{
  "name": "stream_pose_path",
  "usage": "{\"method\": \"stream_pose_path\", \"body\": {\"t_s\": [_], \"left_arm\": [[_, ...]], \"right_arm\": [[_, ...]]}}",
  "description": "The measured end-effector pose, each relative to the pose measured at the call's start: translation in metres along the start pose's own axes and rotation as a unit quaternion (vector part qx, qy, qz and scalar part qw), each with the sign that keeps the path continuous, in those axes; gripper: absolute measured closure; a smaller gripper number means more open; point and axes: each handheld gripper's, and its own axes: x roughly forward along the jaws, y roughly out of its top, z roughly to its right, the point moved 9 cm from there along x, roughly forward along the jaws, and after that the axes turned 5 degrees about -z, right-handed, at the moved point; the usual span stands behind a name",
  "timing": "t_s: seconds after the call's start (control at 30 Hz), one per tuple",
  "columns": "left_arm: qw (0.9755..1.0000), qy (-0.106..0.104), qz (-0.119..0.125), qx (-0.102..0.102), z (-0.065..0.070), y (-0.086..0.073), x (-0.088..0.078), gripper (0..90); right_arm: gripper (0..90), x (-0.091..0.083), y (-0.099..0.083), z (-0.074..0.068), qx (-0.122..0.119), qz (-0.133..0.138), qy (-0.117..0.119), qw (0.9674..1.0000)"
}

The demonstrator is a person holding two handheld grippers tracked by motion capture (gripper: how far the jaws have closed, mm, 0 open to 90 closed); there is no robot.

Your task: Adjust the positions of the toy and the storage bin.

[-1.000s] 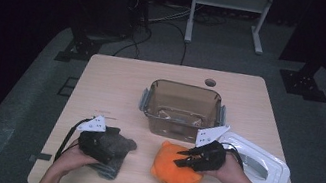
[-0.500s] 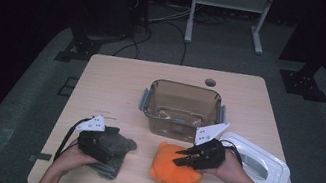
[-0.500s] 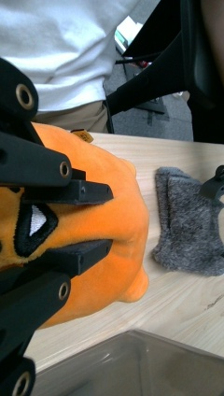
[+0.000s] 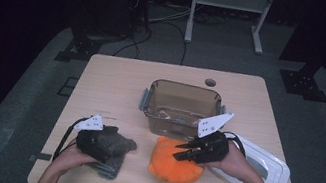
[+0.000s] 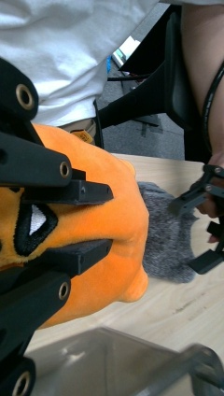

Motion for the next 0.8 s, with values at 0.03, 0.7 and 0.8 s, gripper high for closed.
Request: {"method": "stream_pose_path", "body": {"t_s": [0.03, 0.7, 0.8], "left_arm": [[1.0, 0.0, 0.0, 0.0, 0.0, 0.0, 0.0, 2.9], [1.0, -0.001, -0.001, 0.002, 0.0, 0.0, 0.0, 2.9], [1.0, -0.002, 0.001, 0.001, 0.001, 0.0, 0.0, 2.9]], "right_arm": [[73.5, -0.003, 0.003, 0.0, -0.003, 0.001, -0.002, 1.0], [73.3, -0.059, 0.076, 0.004, -0.053, 0.014, -0.038, 0.9978], [73.4, -0.063, 0.083, 0.005, -0.058, 0.016, -0.037, 0.9975]]}}
